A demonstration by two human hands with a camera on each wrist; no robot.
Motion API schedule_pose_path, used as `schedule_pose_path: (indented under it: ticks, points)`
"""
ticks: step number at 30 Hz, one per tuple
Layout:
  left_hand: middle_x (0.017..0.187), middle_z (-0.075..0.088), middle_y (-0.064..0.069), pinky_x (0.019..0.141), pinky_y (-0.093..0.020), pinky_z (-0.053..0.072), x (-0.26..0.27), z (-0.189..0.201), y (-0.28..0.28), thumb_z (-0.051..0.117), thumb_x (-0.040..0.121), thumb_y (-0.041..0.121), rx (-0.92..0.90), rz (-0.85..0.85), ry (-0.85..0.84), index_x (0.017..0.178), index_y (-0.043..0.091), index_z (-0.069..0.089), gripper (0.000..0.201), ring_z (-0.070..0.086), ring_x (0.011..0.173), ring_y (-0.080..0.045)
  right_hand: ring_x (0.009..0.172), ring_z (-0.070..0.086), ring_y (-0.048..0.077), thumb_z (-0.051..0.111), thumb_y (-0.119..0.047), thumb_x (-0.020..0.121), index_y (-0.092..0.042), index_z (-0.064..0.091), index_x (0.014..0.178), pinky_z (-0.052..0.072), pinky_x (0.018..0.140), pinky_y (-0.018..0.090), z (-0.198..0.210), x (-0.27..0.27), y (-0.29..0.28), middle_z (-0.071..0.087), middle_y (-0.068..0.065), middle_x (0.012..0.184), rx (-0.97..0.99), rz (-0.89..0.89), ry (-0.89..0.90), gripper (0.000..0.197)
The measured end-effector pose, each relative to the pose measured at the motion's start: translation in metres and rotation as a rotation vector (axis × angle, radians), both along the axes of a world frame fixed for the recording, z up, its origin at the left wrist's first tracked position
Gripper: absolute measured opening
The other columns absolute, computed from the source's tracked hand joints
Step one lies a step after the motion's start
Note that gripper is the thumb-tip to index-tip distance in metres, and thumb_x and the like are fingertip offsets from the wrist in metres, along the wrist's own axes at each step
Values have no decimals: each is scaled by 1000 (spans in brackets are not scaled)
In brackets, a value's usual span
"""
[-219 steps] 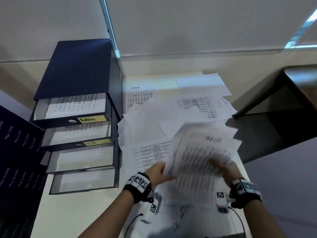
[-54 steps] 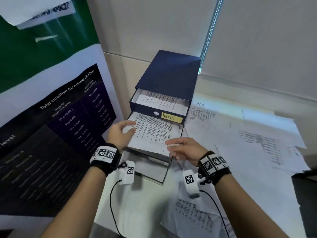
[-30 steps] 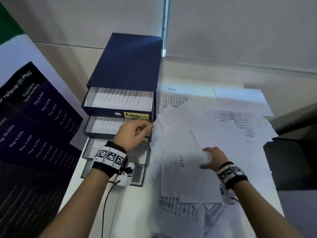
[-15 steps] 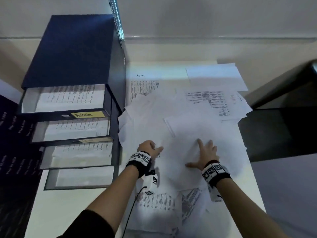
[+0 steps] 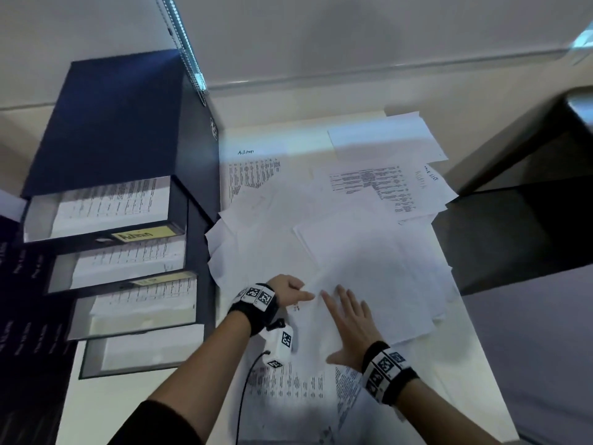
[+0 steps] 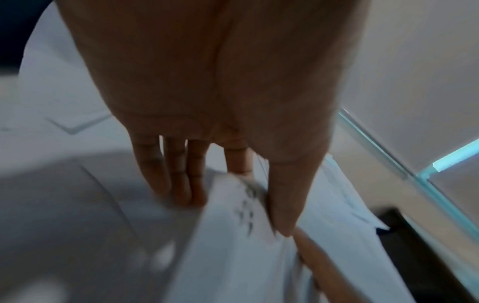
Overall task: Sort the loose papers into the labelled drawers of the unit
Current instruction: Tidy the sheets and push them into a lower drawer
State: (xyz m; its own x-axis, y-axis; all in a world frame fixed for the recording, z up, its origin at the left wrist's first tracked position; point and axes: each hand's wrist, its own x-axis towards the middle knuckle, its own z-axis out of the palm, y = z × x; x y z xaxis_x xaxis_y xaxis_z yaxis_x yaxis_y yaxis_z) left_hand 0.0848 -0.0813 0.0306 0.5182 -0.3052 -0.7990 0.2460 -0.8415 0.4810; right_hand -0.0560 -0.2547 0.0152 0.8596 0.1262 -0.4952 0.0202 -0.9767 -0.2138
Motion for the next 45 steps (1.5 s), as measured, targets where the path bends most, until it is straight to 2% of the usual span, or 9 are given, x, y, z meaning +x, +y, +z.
schedule_pose_path:
  ticks: [6,9,11,17,24,27,34,41,45]
  points:
    - [82,63,-12,43,-27,52,-3,45,-12,56,94,2,-391,513,206,120,-7,55,28,63,51,-17,147,13,15,74,-54,72,-30,-14,153,14,121,48,14,-11,0,5,7,163,212,-72,-174,121]
    - [78,66,-16,48,-29,57,0,79,-8,49,103,27,-648,852,407,104,3,60,27,68,55,-24,73,65,8,51,-48,94,-24,63,101,54,67,25,47,-4,-4,73,6,81,459,-322,-542,28]
    - [92,60,-15,63,-35,58,8,102,1,40,98,61,-684,873,254,122,16,62,55,67,78,-29,54,64,24,39,-72,90,-9,66,71,49,49,30,78,11,-17,64,11,55,604,-484,-506,72]
    - [154,34,12,119,-42,18,-2,135,26,35,71,91,-595,538,-167,154,26,32,105,29,142,-9,96,70,31,68,-57,81,-2,69,99,54,89,47,173,63,-58,74,16,97,1014,-617,-300,57]
    - [124,70,-12,99,-34,53,-37,151,72,67,92,11,-810,599,-89,125,3,63,34,66,115,-26,81,62,-9,70,-48,81,-21,61,108,51,76,31,189,77,-37,66,-28,83,896,-584,-197,39]
    - [124,70,-11,100,-45,52,-57,154,122,71,89,7,-786,765,-173,139,6,51,53,68,112,-28,108,58,9,73,-25,86,-27,31,148,47,87,35,177,71,12,57,1,115,993,-694,-61,75]
    - [84,77,-7,64,-27,55,-120,169,259,68,93,11,-565,853,-403,149,31,24,74,73,71,-16,122,51,5,66,-8,91,-20,61,127,46,86,14,120,52,145,56,-8,130,1149,-447,288,39]
    - [94,77,-15,67,-32,58,-169,158,340,61,97,7,-509,1027,-384,144,21,35,55,76,83,-27,119,60,18,72,-16,87,-33,77,102,44,108,37,79,58,236,64,2,129,1055,-311,388,23]
    - [101,76,-15,84,-42,57,-174,129,356,69,92,11,-522,1103,-330,137,26,38,56,74,93,-30,95,65,12,63,-3,92,-12,72,113,52,69,9,80,72,257,64,7,119,1072,-504,184,25]
